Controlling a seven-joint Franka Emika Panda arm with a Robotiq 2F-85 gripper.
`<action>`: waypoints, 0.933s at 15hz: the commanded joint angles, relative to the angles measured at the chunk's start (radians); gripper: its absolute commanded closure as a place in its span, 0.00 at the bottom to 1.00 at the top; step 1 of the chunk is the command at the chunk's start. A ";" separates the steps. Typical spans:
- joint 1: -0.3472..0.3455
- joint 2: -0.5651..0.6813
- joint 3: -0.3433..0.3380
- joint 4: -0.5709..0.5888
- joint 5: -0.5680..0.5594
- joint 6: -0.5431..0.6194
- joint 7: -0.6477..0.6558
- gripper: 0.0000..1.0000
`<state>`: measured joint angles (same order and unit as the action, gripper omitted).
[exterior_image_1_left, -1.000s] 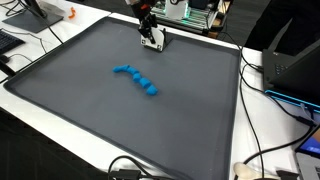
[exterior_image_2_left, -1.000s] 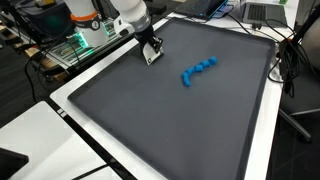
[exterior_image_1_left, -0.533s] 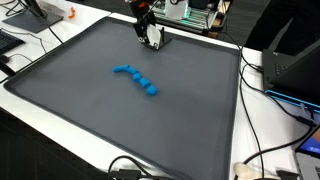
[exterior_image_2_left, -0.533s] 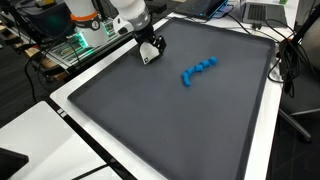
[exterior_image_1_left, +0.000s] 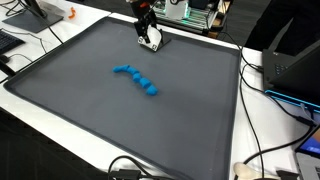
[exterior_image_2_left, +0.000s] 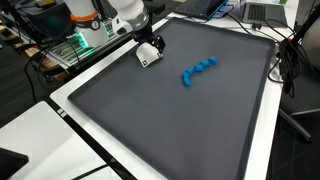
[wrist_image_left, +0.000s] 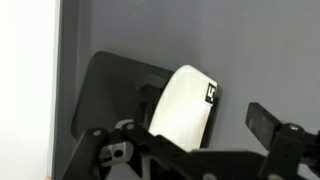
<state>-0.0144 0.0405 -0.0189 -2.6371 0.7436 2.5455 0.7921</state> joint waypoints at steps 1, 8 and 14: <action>-0.002 -0.044 -0.001 -0.036 0.018 -0.020 -0.020 0.00; -0.009 -0.108 -0.006 -0.041 -0.048 -0.118 0.028 0.00; -0.015 -0.164 0.006 -0.028 -0.200 -0.134 0.117 0.00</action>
<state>-0.0197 -0.0689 -0.0202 -2.6506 0.6333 2.4317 0.8394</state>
